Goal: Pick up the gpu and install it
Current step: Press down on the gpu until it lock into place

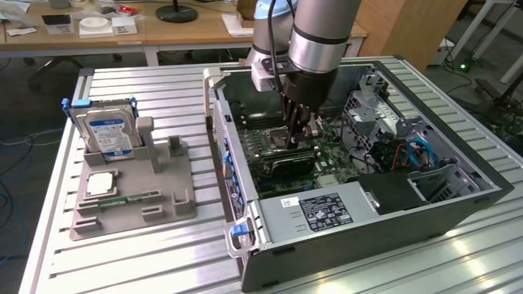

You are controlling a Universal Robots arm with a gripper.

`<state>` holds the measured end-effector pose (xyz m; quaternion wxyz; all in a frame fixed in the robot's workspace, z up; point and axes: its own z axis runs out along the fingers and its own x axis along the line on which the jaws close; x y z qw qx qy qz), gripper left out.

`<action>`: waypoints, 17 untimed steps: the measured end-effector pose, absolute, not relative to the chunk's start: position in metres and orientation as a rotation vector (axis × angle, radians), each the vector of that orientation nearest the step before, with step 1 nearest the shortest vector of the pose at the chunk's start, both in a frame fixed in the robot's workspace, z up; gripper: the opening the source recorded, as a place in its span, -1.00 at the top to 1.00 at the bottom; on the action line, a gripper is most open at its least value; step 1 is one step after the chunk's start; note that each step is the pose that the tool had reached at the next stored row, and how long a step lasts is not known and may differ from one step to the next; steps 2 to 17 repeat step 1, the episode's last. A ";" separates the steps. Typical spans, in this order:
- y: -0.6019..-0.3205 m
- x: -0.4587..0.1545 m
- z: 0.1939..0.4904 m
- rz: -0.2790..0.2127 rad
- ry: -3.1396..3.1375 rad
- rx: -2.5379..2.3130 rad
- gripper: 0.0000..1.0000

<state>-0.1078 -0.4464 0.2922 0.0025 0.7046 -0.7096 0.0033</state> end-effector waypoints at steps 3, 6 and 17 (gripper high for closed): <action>-0.446 -0.108 0.292 0.010 -2.226 2.210 0.79; -0.446 -0.108 0.292 0.010 -2.226 2.210 0.79; -0.446 -0.108 0.292 0.010 -2.226 2.210 0.79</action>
